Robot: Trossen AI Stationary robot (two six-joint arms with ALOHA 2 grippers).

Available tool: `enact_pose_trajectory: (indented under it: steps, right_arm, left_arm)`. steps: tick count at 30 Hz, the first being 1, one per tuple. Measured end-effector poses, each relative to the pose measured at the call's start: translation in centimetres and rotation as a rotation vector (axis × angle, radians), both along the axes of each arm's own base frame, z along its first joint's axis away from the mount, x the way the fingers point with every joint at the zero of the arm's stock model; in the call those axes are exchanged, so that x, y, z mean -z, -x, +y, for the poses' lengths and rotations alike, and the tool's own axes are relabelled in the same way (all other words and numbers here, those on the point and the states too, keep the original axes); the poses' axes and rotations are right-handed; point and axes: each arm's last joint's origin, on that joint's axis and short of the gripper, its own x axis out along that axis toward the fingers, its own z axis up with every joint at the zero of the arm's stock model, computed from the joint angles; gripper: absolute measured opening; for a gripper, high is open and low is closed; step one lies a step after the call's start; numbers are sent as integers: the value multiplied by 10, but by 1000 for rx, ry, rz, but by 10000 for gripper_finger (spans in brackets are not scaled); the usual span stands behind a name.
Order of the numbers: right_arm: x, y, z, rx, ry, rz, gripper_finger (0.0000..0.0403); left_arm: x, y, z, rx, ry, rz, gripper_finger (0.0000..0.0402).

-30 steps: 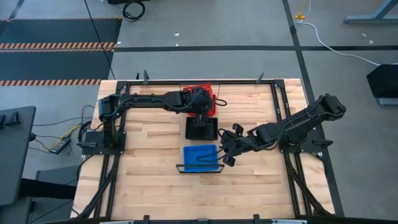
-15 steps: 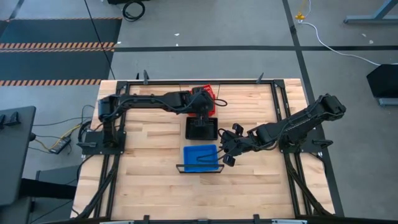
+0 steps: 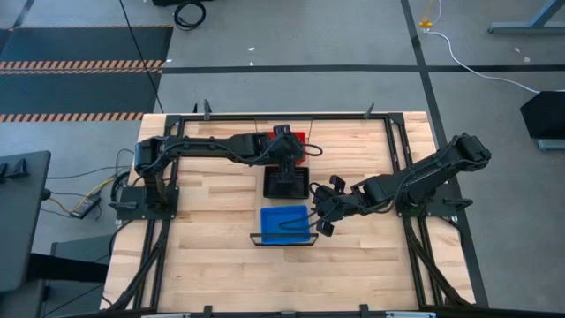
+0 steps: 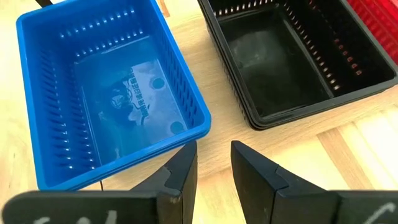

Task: Stack baskets on shelf by color
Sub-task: Stack the red bin on top of the red bin on the shelf, then adjust the bins on the shelf

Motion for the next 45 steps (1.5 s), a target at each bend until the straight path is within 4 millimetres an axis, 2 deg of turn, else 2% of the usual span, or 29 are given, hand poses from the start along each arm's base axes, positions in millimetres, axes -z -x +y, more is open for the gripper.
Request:
enact_pose_trajectory:
  steps: [7, 11, 15, 20, 24, 26, 31, 36, 41, 45]
  right_arm:
    - [0, 0, 0, 0, -1, -2, 105]
    - [-1, -1, 0, 3, -6, -10, 105]
    - [-1, -1, 0, 6, -11, -17, 105]
    - [-1, -1, 2, 9, -67, -12, 105]
    - [0, 0, 3, 46, -184, 0, 105]
    - [1, 1, 4, 51, -235, 18, 104]
    - [1, 1, 6, 14, -296, 49, 104]
    - [3, 2, 3, 10, -302, 72, 104]
    - [8, 6, -12, 62, -241, 162, 104]
    - [11, 11, -30, 193, -133, 205, 104]
  left_arm:
    - [-1, 1, -1, 28, -28, 19, 113]
    - [-16, 8, -2, 49, -52, -3, 112]
    - [-47, 23, -4, 56, -74, -82, 110]
    - [-92, 56, -9, 59, -72, -190, 111]
    - [-122, 86, -16, 79, 13, -277, 106]
    - [-130, 98, -19, 84, 65, -293, 104]
    - [-130, 118, -24, 54, 159, -220, 97]
    - [-122, 124, -32, 35, 213, -123, 88]
    - [-116, 129, -35, -42, 202, -58, 75]
    - [-112, 136, -33, -127, 174, 9, 64]
